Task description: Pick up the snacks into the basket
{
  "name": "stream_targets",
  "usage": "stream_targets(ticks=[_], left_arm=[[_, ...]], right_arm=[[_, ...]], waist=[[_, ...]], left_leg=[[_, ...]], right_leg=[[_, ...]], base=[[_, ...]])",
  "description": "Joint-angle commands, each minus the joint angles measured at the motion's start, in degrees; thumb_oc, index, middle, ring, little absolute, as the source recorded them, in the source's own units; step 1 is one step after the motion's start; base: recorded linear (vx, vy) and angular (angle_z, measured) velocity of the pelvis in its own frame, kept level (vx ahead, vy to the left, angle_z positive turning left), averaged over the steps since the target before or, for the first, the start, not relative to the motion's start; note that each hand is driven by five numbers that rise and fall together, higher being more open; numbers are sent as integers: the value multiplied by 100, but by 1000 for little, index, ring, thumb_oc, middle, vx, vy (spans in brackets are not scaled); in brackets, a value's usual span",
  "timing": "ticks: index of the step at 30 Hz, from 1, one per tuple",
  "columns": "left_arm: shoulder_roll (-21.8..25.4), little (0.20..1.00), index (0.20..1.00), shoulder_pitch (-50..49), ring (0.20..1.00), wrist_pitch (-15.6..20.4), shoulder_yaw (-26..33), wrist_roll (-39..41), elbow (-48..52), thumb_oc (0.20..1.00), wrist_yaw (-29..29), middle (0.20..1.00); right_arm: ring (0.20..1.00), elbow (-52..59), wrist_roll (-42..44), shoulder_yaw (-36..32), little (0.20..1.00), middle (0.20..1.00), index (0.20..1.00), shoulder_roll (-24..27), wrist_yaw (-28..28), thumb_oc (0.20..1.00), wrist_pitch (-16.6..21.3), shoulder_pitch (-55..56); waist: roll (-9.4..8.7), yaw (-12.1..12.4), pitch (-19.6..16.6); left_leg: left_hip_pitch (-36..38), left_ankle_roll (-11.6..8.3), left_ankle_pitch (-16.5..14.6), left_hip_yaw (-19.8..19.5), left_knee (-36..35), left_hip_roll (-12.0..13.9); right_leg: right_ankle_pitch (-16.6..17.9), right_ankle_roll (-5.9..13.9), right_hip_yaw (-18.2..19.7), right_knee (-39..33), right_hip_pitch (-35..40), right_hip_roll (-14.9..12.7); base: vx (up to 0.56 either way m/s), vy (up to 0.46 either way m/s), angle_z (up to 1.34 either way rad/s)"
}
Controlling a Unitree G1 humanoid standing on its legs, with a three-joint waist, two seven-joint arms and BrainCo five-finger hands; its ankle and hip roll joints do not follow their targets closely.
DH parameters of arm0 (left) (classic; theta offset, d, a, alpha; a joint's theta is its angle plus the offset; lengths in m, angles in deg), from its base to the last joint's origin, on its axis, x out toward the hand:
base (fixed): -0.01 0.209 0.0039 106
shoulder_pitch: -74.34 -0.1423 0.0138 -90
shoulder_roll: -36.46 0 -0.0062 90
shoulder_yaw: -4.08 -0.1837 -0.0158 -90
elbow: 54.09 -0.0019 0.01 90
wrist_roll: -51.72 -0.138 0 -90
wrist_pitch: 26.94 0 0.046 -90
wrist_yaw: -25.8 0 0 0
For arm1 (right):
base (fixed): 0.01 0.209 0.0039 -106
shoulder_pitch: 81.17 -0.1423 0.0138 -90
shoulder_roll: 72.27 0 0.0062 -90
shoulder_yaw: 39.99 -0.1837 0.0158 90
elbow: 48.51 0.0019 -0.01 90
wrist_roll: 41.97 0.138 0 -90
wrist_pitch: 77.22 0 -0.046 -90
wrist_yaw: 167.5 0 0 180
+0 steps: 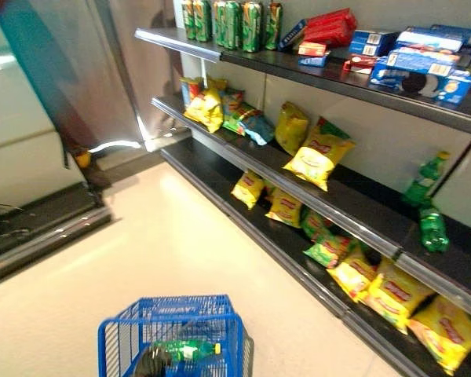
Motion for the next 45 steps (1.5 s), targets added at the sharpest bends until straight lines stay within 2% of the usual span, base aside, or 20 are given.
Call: stream_targets(ticks=[1,5,8,9,12,18,20,22,23,26,27,28,29,30,32,34,35,37,42,45], left_arm=[[312,200,200,-119,200,-45,-63,-160,94,200,35,200],[267,200,200,-287,200,-114,18,-201,3,200,3,200],[288,200,200,-319,200,-125,20,-251,-32,200,2,200],[302,200,200,-288,200,-132,21,-247,-75,200,21,200],[301,200,200,-210,200,-131,-16,-184,-65,200,50,200],[238,200,200,-28,200,-115,-29,-78,6,200,203,200],[242,200,200,-3,200,-122,-23,-93,-1,200,231,200],[292,200,200,-14,200,-101,-53,-142,30,200,218,200],[295,200,200,-15,200,-100,-54,-142,30,200,218,200],[424,200,200,-1,200,-104,-78,-158,71,200,145,200],[456,200,200,-1,200,-104,-100,-175,142,200,115,200],[499,200,200,-10,200,-110,-108,-196,209,200,84,200],[594,200,200,-42,200,-103,-136,-290,323,200,33,200],[593,200,200,-41,200,-103,-135,-291,322,200,33,200],[639,200,200,-61,200,-107,-121,-340,301,200,-17,200],[647,200,200,-47,200,-122,-86,-300,241,200,-32,200],[610,200,200,15,200,-103,-136,-342,184,200,-24,200],[553,200,200,89,200,-101,-158,-369,58,200,-27,200],[449,200,200,88,200,-58,-226,-479,-38,200,-34,200],[373,200,200,-1,200,-75,-164,-472,-138,200,28,200]], right_arm=[[1000,342,-109,-12,1000,1000,1000,317,39,1000,142,6],[1000,302,-231,-92,1000,1000,1000,419,76,1000,112,-36],[1000,314,-289,-96,1000,1000,1000,424,86,1000,111,-42],[1000,335,-249,-174,1000,1000,1000,423,134,1000,126,-115],[1000,378,-190,-221,1000,1000,1000,424,180,1000,146,-208],[1000,596,-75,-139,1000,1000,1000,433,210,1000,171,-465],[1000,584,-125,-158,1000,1000,1000,388,195,1000,140,-491],[1000,595,-166,-213,1000,1000,1000,308,181,1000,96,-440],[1000,597,-166,-213,1000,1000,1000,305,181,1000,96,-438],[1000,542,-85,-334,1000,1000,1000,201,184,1000,67,-365],[1000,568,-138,-304,1000,1000,1000,211,172,1000,48,-341],[1000,621,-166,-293,1000,1000,1000,225,166,1000,48,-335],[1000,709,-68,-326,1000,1000,1000,186,159,1000,69,-323],[1000,709,-68,-326,1000,1000,1000,187,159,1000,69,-324],[1000,703,20,-318,1000,1000,1000,123,120,1000,117,-244],[1000,676,134,-314,1000,1000,1000,93,112,1000,142,-208],[1000,620,125,-272,1000,1000,1000,97,133,1000,141,-213],[1000,571,139,-282,1000,1000,1000,92,174,1000,133,-216],[1000,542,70,-295,1000,1000,1000,107,159,1000,112,-135],[1000,560,-86,-196,1000,1000,1000,152,147,1000,80,-109]], waist=[[-36,46,253],[91,135,302],[134,158,283],[179,186,277],[207,187,270],[55,269,342],[2,307,282],[-188,315,181],[-199,331,181],[-304,284,116],[-246,233,106],[-199,200,142],[-82,60,249],[-77,63,241],[-6,-95,300],[-23,-217,371],[-114,-352,437],[-111,-511,446],[-91,-572,359],[3,-578,207]], left_leg=[[182,-60,177,216,100,39],[21,30,303,965,-29,154],[23,15,452,1062,-314,255],[-17,-57,685,1066,-684,375],[-156,-132,919,1132,-990,525],[-959,-180,855,2042,-916,878],[-982,-143,879,2219,-570,844],[-1059,20,539,2466,150,595],[-1063,26,525,2486,167,591],[-828,259,181,2683,309,411],[-678,340,148,2664,238,361],[-531,394,111,2645,195,338],[-198,484,27,2582,68,327],[-206,483,37,2583,59,333],[123,518,-82,2440,-92,388],[396,511,-202,2287,-152,340],[674,458,-343,2047,-199,220],[953,433,-445,1779,-297,210],[1297,259,-652,1382,-69,307],[1505,34,-407,1285,266,571]], right_leg=[[559,873,-10,-1119,419,-391],[351,765,-581,-1062,621,-475],[241,719,-860,-991,646,-485],[170,717,-1093,-980,637,-484],[115,750,-1289,-1008,655,-524],[-125,919,-1124,-1082,1093,-823],[-156,1049,-1086,-1099,1342,-1011],[216,1239,-873,-757,1381,-1500],[210,1245,-854,-748,1373,-1510],[1354,1242,-584,-8,1141,-1903],[1690,1146,-549,324,977,-1962],[1836,1079,-498,595,815,-1935],[1686,991,-363,950,477,-1622],[1698,990,-362,941,468,-1615],[953,905,-264,1025,-15,-992],[691,938,-334,579,-481,-642],[824,1047,-345,-546,-588,-660],[1076,1178,-97,-1277,-786,-612],[1238,1209,-130,-1273,-673,-798],[1195,1063,-359,-910,-571,-754]], base=[[17,-188,127],[40,-106,131],[39,-84,118],[25,-29,57],[59,10,89],[286,159,66],[456,296,-6],[440,302,-88],[336,230,-84],[399,293,-59],[418,368,-56],[526,418,-47],[386,290,-34],[414,253,-52],[358,127,-50],[512,30,-27],[614,-96,5],[469,-105,55],[362,-211,87],[378,-277,112]])
